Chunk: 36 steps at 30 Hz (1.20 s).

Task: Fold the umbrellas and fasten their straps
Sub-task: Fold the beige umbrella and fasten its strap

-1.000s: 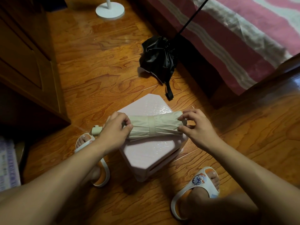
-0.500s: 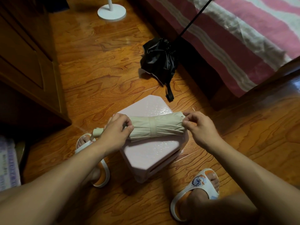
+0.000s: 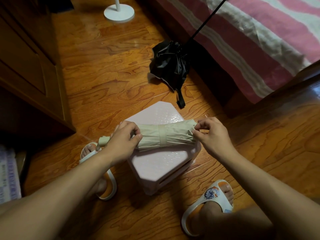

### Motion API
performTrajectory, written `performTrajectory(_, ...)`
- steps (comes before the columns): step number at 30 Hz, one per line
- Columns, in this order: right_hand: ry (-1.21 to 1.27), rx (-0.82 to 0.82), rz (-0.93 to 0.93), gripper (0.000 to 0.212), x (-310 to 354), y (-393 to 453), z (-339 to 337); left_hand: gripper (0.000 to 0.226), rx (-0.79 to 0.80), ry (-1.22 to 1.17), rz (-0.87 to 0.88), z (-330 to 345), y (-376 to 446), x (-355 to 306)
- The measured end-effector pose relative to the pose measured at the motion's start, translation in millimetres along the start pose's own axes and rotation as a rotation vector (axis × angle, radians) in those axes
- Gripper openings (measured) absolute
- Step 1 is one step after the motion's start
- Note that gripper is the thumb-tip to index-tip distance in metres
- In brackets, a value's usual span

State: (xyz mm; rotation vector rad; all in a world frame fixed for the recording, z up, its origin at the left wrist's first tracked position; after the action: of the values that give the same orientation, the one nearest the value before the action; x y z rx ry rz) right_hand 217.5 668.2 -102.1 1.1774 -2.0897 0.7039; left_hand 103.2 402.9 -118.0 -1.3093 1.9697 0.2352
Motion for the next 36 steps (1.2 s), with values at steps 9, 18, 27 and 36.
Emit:
performTrajectory(9,-0.005,-0.062,0.172,0.019,4,-1,6,0.010,-0.004,0.008,0.004,0,0,1)
performTrajectory(18,0.500,-0.085,0.416,0.013,12,-13,4,0.008,0.006,0.020,0.005,0,1,1)
performTrajectory(27,0.009,-0.258,0.049,0.013,13,3,10,0.009,-0.031,-0.013,-0.023,3,3,2)
performTrajectory(36,-0.595,0.359,-0.368,0.084,-7,28,33,0.038,0.033,0.002,-0.067,2,19,-1)
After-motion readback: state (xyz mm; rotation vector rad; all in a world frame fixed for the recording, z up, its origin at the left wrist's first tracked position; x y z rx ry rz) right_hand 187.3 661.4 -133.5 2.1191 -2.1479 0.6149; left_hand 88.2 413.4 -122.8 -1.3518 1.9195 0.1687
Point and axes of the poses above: each hand's wrist, its own y-axis towards the middle knuckle, its own z-axis out of the palm, x = y × z, the point moved 2 cm from there along y, towards the middle knuckle, and after that the axes turned 2 degrees about -z, right-handed, at the moved point
